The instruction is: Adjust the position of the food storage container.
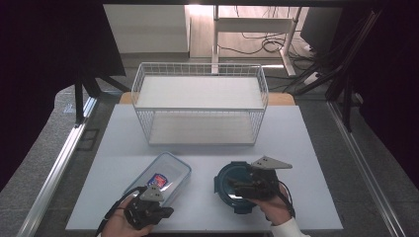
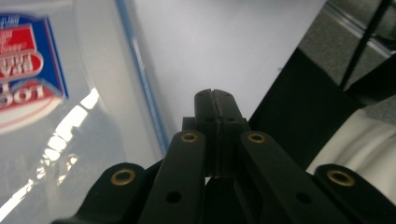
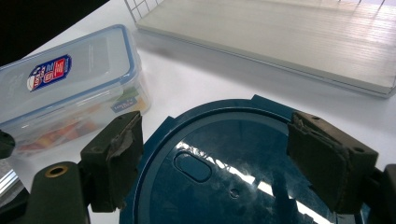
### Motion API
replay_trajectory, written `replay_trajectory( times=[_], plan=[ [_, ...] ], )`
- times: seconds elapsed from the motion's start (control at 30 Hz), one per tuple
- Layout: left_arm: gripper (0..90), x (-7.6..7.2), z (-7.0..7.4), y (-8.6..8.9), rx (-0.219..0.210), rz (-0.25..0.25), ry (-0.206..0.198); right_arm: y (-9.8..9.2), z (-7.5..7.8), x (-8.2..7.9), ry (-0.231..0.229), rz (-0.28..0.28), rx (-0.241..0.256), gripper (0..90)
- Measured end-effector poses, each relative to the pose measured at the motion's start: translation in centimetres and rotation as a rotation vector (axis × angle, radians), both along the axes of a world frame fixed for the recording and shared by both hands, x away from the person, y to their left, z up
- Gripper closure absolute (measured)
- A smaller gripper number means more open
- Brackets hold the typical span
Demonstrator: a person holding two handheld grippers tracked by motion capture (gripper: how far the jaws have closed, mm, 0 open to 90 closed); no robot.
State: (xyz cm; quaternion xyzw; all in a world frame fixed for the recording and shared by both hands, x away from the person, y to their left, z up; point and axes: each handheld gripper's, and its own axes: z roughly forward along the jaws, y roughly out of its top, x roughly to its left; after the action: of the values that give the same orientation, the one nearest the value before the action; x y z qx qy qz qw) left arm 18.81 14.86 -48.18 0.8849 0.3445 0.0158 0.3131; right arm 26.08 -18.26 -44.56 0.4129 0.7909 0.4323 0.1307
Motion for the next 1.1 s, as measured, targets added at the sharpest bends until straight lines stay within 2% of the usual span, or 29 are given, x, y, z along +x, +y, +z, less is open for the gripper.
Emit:
replay_trajectory(
  times=[0.1,0.37,0.5,0.53,0.57,0.73,0.77,0.8,0.97,1.0,1.03,1.1],
  plan=[
    [90.0,-0.2,-0.3,0.0,-0.01,0.005,0.002,0.0,-0.1,0.0,0.002,-0.005,0.001,18.6],
    [90.0,-0.1,-0.7,0.4,0.02,0.023,-0.015,0.0,-0.1,0.0,0.004,-0.009,0.001,18.7],
    [90.0,0.3,-1.0,1.4,0.033,0.062,-0.019,-0.1,-0.1,-0.1,0.004,-0.01,0.0,18.6],
    [90.0,0.4,-1.1,1.9,0.042,0.087,-0.026,-0.1,-0.1,-0.1,0.004,-0.011,0.0,18.7],
    [90.0,0.4,-1.1,1.9,0.042,0.087,-0.026,-0.1,-0.1,-0.1,0.004,-0.011,0.0,18.7],
    [90.0,1.0,-1.3,4.2,0.053,0.148,-0.024,-0.1,0.0,-0.1,0.002,-0.01,-0.001,18.7],
    [90.0,1.0,-1.3,4.2,0.053,0.148,-0.024,-0.1,0.0,-0.1,0.002,-0.01,-0.001,18.7],
    [90.0,1.3,-1.5,4.8,0.063,0.172,-0.025,0.0,0.0,-0.1,-0.001,-0.009,-0.001,18.7],
    [90.0,1.8,-1.7,6.2,0.06,0.217,-0.021,0.0,0.0,-0.1,-0.003,-0.007,-0.001,18.6],
    [90.0,2.1,-1.8,6.7,0.068,0.243,-0.024,0.1,0.0,-0.1,-0.001,-0.008,-0.001,18.7],
    [90.0,2.1,-1.8,6.7,0.068,0.243,-0.024,0.1,0.0,-0.1,-0.001,-0.008,-0.001,18.7],
    [90.0,2.6,-2.0,7.3,0.068,0.274,-0.018,0.1,0.1,-0.1,0.0,-0.009,0.001,18.7]
  ],
)
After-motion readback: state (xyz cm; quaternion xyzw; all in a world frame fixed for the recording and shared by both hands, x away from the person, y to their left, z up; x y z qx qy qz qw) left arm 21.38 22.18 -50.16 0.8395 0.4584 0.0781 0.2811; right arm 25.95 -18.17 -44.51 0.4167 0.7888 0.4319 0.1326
